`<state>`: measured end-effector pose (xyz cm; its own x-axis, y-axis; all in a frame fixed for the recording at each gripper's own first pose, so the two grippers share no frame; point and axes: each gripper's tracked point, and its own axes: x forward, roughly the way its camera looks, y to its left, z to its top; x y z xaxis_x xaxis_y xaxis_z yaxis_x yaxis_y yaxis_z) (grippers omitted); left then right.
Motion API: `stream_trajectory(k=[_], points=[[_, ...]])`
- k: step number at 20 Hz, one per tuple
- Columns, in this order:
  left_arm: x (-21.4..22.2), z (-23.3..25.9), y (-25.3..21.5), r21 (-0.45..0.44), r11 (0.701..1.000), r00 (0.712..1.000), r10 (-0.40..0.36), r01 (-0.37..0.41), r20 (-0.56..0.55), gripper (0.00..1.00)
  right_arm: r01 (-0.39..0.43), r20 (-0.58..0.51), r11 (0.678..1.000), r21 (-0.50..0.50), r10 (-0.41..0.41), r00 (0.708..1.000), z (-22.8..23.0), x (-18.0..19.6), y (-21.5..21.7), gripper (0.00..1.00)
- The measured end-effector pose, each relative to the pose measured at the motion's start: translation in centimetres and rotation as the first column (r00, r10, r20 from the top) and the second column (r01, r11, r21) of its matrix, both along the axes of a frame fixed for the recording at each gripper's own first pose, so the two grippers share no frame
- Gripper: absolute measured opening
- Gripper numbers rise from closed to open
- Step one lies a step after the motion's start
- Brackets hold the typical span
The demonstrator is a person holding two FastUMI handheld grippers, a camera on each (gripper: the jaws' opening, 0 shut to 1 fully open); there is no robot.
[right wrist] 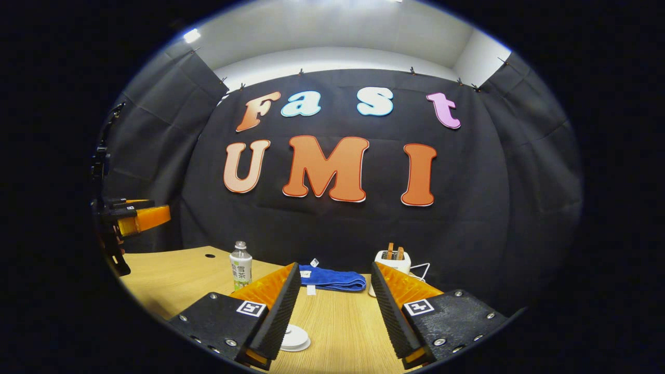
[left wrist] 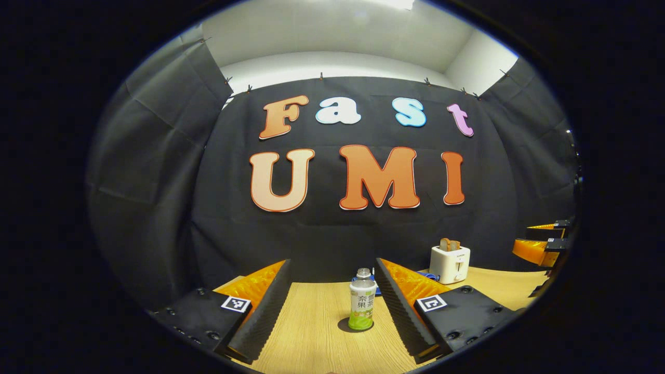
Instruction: Open the teacup lid with one hand, grasp the water bottle and pour water into the teacup with the other hand; after pouring, place the water bottle on the coaster and then close the teacup lid.
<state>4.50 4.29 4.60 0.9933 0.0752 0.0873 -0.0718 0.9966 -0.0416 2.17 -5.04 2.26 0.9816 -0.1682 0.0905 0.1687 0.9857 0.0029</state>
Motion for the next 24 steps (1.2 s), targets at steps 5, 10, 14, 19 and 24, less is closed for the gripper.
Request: stream_trajectory(k=[5, 10, 14, 19, 24], points=[[-1.1, 0.4, 1.3, 0.072, 0.996, 0.999, 0.049, -0.049, -0.002, 1.0, 0.04, -0.009, 0.999, 0.0, -0.04, 0.999, -0.1, -0.4, -1.5, 0.83], [-1.6, 0.6, 1.0, 0.094, 0.994, 0.999, 0.045, -0.045, 0.008, 1.0, 0.027, -0.001, 1.0, -0.002, -0.027, 1.0, 0.4, -0.2, -1.1, 0.83], [-1.7, 0.9, 1.3, 0.092, 0.994, 0.998, 0.054, -0.056, 0.017, 0.99, -0.002, -0.004, 1.0, -0.024, 0.002, 1.0, 0.4, -0.1, -0.1, 0.83], [-2.0, 1.1, 2.1, 0.104, 0.992, 0.997, 0.072, -0.074, 0.028, 0.99, -0.015, 0.002, 1.0, -0.018, 0.015, 1.0, 0.6, -0.2, 0.4, 0.84], [-2.2, 0.4, 3.1, 0.089, 0.991, 0.995, 0.096, -0.096, 0.011, 0.99, -0.015, 0.002, 1.0, -0.012, 0.015, 1.0, 0.7, 0.0, 0.6, 0.84]])
